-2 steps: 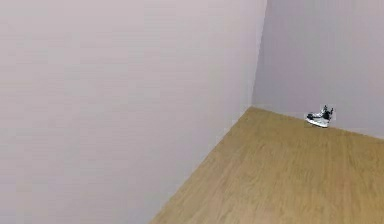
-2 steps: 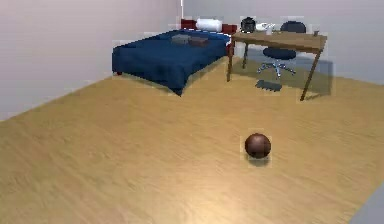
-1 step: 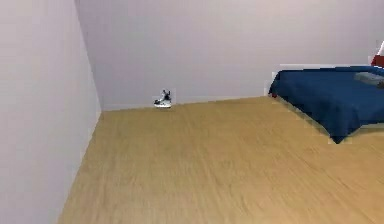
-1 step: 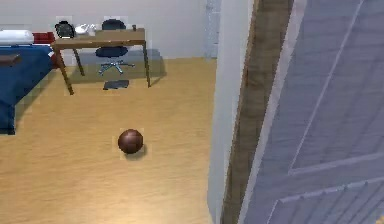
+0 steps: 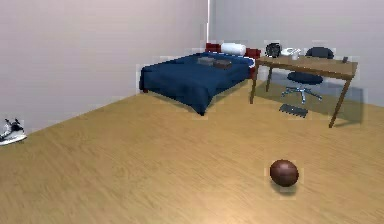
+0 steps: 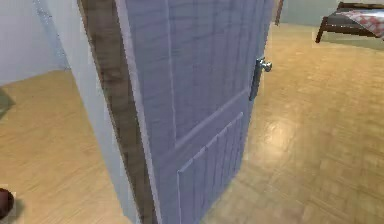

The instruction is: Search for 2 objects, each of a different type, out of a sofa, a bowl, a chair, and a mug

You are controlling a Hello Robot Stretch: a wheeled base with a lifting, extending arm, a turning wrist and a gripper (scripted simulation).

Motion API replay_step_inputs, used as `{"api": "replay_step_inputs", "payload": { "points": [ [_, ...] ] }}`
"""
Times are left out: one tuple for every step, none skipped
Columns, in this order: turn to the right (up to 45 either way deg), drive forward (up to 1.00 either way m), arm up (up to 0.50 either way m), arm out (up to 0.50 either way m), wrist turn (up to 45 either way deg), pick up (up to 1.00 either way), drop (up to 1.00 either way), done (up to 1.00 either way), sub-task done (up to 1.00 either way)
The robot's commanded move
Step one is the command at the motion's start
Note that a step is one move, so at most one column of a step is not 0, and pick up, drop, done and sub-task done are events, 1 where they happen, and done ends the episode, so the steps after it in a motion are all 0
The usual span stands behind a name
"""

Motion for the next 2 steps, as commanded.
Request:
{"api": "replay_step_inputs", "payload": {
  "points": [
    [0.0,0.4,0.0,0.0,0.0,0.0,0.0,0.0,0.0],
    [9.0,0.0,0.0,0.0,0.0,0.0,0.0,0.0,0.0]
  ]
}}
